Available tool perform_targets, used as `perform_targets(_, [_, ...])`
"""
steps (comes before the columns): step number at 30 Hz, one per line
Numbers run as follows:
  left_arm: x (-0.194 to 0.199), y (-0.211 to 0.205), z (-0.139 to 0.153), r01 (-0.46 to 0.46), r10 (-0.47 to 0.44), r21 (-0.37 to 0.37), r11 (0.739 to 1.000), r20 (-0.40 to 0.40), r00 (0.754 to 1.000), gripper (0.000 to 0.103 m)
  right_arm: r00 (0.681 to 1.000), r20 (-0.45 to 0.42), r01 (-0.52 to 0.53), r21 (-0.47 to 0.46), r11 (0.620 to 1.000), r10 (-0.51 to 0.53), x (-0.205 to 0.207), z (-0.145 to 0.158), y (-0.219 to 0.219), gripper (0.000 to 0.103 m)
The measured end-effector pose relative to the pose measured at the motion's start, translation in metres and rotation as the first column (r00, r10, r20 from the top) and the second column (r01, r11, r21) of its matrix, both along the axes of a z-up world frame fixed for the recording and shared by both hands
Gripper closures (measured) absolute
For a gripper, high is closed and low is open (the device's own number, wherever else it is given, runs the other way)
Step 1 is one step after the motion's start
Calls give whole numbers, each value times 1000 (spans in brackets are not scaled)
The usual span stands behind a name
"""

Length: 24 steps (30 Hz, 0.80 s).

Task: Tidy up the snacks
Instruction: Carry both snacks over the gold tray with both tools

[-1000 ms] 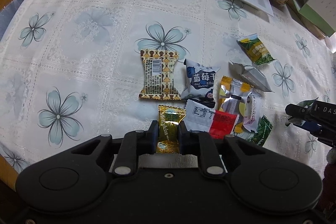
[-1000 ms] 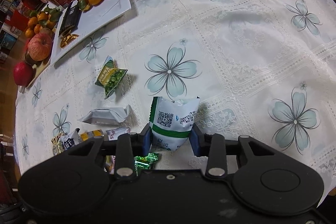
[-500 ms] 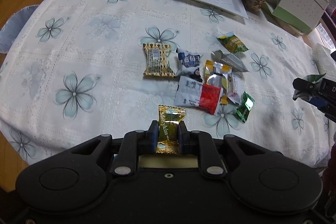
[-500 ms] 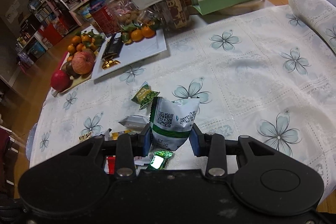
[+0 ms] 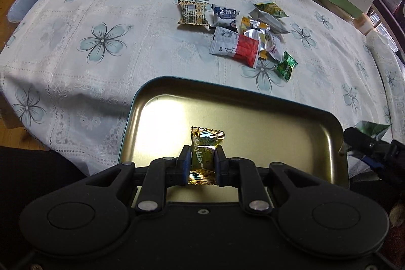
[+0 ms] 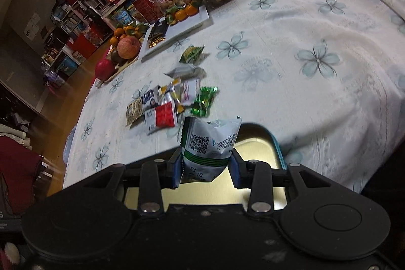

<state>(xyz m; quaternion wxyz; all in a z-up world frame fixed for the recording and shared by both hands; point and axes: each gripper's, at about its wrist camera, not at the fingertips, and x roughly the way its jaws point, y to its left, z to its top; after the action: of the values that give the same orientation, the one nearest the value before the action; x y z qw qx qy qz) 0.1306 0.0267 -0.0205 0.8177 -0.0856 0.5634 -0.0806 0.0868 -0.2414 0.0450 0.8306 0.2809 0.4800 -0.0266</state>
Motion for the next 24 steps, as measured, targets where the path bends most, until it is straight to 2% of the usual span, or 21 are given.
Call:
perform_targets(7, [-31, -5, -3, 21, -22, 44, 999, 14, 1000, 79, 999, -43, 13, 48, 999, -11, -47, -11, 14, 64])
perform_targets(11, [-45, -5, -5, 21, -21, 42, 999, 3, 1000, 79, 998, -57, 0, 68, 998, 3, -65, -15, 21, 64])
perform_targets(15, [-55, -4, -10, 16, -15, 33, 999, -18, 1000, 79, 998, -65, -23, 67, 998, 28, -76, -16, 28, 64])
perform_targets(20, [-62, -4, -4, 20, -20, 32, 999, 14, 1000, 78, 996, -72, -43, 42, 998, 46, -81, -15, 33, 64])
perform_targets(24, [-64, -4, -5, 30, -30, 9, 1000, 1, 1000, 78, 995, -87, -47, 23, 999, 49, -81, -18, 35, 64])
